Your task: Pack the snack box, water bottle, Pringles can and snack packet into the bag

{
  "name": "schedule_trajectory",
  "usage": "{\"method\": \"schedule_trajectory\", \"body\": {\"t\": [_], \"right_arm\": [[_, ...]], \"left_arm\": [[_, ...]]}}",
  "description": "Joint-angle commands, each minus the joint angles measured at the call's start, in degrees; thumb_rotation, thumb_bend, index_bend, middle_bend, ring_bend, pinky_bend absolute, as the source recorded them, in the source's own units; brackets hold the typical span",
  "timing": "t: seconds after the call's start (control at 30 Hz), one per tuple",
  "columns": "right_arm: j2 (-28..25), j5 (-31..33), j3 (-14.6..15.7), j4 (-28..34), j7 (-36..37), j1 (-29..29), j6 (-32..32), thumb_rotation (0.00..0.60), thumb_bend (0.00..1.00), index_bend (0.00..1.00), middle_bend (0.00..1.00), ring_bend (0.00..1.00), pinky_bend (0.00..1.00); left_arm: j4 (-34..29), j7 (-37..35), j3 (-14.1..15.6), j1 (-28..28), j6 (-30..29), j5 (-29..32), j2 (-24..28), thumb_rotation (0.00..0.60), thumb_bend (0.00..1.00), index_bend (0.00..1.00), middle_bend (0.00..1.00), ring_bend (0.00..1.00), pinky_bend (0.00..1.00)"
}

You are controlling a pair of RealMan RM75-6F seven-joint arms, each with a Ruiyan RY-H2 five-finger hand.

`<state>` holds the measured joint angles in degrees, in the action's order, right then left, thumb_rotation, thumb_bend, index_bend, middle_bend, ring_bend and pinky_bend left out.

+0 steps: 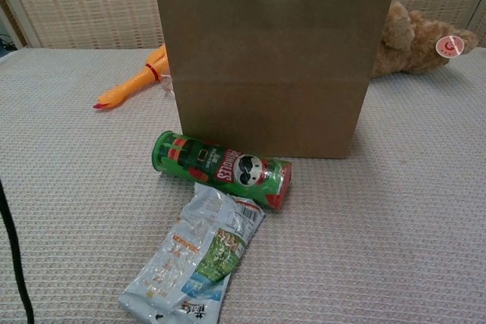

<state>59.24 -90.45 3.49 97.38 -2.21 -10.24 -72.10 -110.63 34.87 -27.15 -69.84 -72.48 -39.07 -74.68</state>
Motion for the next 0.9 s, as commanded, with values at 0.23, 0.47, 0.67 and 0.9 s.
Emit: {"method": "schedule_trajectory", "body": {"t": [0.23,0.47,0.67,0.9], "right_arm": [[-0.8,0.8,0.0,0.4,1.3,-0.6,1.4,0.6,0.13,0.05,0.0,0.0,0.0],[-1.0,0.8,0.2,0.6,1.4,-0.6,1.7,0.6,0.13,0.05,0.0,0.0,0.0],[-1.0,1.1,0.1,0.8,1.0,-0.8,2.0,0.6,0.13,0.05,0.0,0.0,0.0],[-0.9,1.3,0.1,1.1,0.3,-0.9,2.1,0.6,0.13,0.05,0.0,0.0,0.0]], "left_arm": [[5.0,0.6,0.3,-4.7,4.0,3.8,-6.6,0.6,0.56,0.51,0.54,0.51,0.6],[6.7,0.5,2.2,-5.0,7.2,8.3,-8.4,0.6,0.41,0.18,0.19,0.19,0.34],[6.5,-0.8,2.0,-4.4,8.1,8.9,-7.3,0.6,0.34,0.0,0.0,0.0,0.12],[5.1,-3.2,1.2,-2.9,7.0,6.6,-5.5,0.6,0.33,0.0,0.0,0.0,0.11]]}}
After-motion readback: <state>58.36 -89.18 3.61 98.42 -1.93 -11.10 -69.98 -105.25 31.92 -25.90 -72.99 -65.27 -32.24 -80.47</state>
